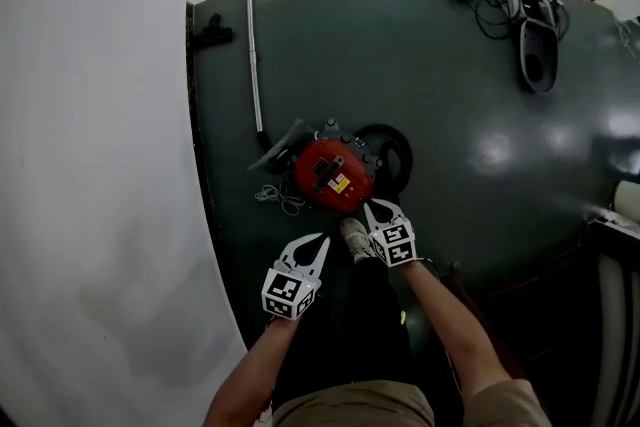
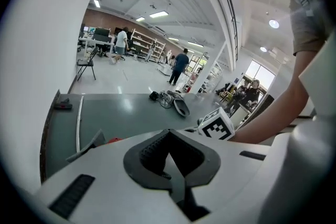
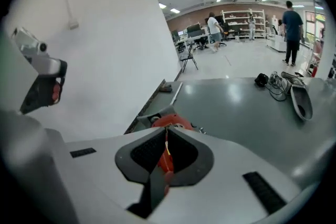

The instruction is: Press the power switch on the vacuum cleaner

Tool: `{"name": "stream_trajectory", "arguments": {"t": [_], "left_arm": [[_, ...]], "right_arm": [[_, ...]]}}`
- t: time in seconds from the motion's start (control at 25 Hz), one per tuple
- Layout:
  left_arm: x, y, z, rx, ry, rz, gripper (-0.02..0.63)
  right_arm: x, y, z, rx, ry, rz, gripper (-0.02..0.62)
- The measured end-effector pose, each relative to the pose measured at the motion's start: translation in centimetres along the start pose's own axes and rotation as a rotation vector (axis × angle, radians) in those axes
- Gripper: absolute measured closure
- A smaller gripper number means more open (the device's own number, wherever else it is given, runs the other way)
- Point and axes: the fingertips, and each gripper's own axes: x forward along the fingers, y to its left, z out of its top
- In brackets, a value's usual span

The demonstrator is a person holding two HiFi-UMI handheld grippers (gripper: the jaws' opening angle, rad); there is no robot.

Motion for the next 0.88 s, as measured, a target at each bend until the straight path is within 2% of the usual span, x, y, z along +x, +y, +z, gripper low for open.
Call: {"name": "stream_trajectory", "arguments": {"t": [0.12,0.24,0.36,0.52,0.68,0.72,0.76,0.88], "left_arm": [[-4.1,-1.7,3.9,0.036,-0.061,-0.016,0.6],[-9.6,-3.9,7.6,0.097,-0.126,-0.049,0.6],[-16.0,-6.7,10.7,0.149,-0.18,-0.118,0.6],[-24.5,-10.3,14.5,0.207,-0.253,-0.181,0.6],[-30.6,-12.1,18.7,0.286,-0.37,-0.229,0.6],[-31.9,-12.5,19.5,0.309,-0.395,-0.245,0.598],[-33.4,-13.1,19.9,0.329,-0.412,-0.26,0.599],[-38.0,-14.8,19.3,0.386,-0.436,-0.304,0.598]], "right_arm": [[-5.9,2.8,4.9,0.053,-0.106,-0.003,0.58],[-12.0,8.1,10.3,0.069,-0.236,0.033,0.58],[-18.3,14.6,15.3,0.045,-0.357,0.082,0.58],[-27.2,21.7,20.9,0.0,-0.508,0.09,0.58],[-34.8,25.8,25.0,-0.034,-0.641,0.089,0.575],[-36.5,26.7,25.6,-0.04,-0.661,0.101,0.551],[-38.3,27.7,25.8,-0.045,-0.671,0.11,0.502],[-43.6,29.7,24.9,-0.068,-0.689,0.055,0.491]]}}
